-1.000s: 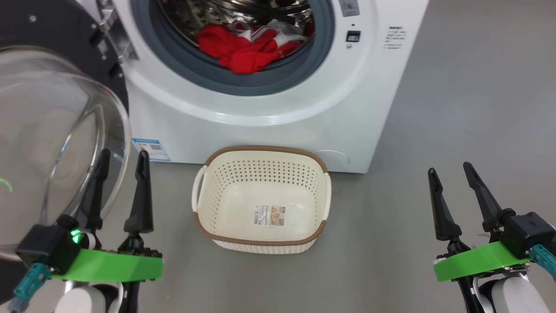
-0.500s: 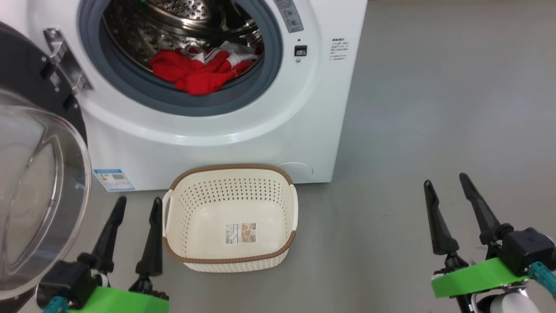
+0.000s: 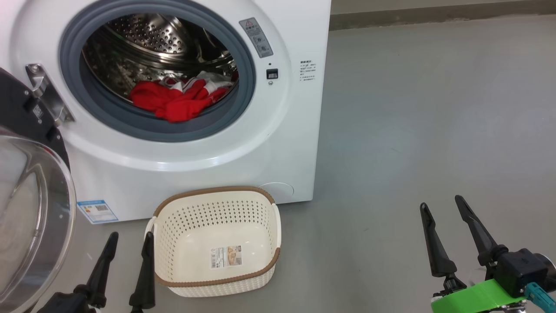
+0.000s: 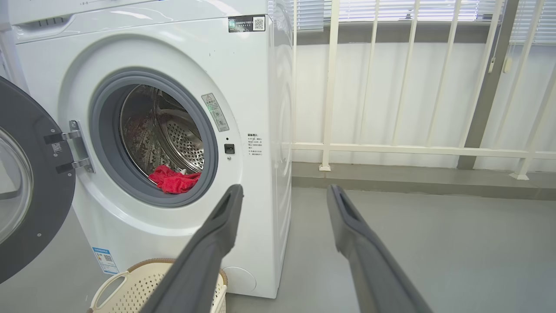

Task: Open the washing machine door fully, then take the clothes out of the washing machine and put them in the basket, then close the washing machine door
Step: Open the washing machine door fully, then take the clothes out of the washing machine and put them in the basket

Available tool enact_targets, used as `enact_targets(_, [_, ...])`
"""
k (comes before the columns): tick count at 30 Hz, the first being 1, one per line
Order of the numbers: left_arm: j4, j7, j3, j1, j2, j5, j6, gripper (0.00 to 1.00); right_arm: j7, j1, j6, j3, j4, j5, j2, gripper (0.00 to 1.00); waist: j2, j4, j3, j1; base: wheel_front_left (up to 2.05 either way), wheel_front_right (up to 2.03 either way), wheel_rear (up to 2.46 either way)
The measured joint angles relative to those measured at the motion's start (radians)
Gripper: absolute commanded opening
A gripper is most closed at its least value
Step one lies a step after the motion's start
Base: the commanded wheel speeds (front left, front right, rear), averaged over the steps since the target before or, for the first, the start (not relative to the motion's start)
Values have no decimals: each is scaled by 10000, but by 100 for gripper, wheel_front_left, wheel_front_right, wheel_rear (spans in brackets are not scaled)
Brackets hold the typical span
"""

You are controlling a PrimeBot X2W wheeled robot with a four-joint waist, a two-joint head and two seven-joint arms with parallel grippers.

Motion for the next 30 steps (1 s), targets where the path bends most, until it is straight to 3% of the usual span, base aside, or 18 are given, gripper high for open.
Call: enact_targets(30, [42, 4, 35, 312, 61, 259, 531, 100, 0, 337, 0, -69, -199, -19, 21, 100, 0, -178, -223, 0, 9, -9, 0])
